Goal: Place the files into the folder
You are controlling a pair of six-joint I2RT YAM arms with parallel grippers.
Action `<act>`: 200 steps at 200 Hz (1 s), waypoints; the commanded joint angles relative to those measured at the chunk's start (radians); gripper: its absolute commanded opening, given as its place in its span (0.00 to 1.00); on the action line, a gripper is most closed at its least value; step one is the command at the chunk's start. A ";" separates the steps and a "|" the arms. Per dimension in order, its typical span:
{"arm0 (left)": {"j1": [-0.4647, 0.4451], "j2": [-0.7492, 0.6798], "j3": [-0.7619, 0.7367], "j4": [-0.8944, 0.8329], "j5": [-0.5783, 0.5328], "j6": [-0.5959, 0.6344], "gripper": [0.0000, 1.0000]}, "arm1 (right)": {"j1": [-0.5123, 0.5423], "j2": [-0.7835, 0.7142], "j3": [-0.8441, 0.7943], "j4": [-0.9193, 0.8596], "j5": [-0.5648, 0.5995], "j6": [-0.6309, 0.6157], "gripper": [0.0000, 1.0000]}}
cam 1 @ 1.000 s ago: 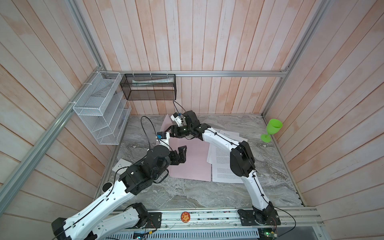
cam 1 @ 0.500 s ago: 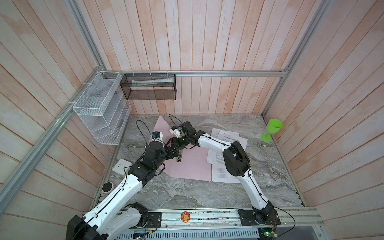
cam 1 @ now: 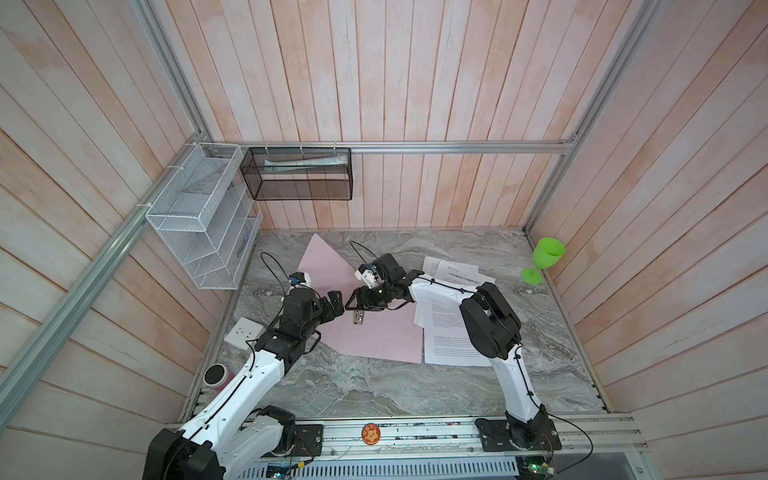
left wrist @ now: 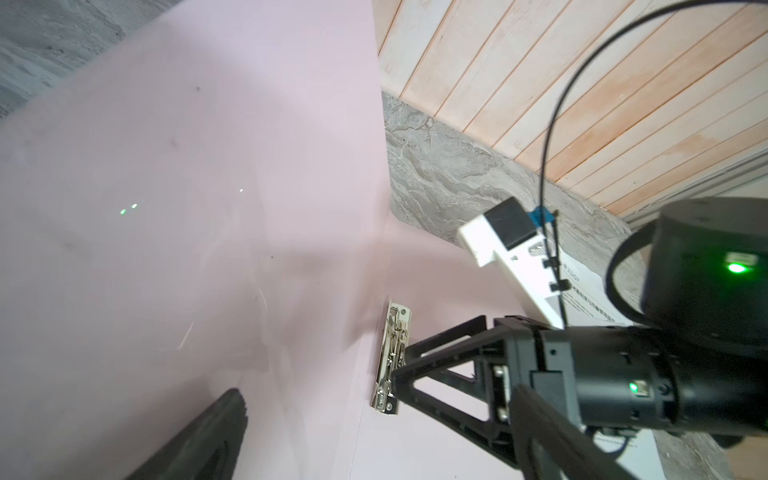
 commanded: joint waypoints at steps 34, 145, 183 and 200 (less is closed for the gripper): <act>0.013 0.037 -0.040 0.018 0.002 -0.022 1.00 | -0.048 -0.062 -0.099 0.039 0.039 -0.005 0.67; 0.051 0.127 -0.180 0.111 -0.004 -0.117 1.00 | -0.081 -0.078 -0.131 -0.027 0.111 -0.051 0.63; 0.062 0.165 -0.220 0.176 0.027 -0.142 1.00 | -0.090 -0.082 -0.138 -0.044 0.121 -0.057 0.62; 0.063 0.175 -0.222 0.182 0.030 -0.143 1.00 | -0.097 -0.091 -0.161 -0.043 0.131 -0.060 0.63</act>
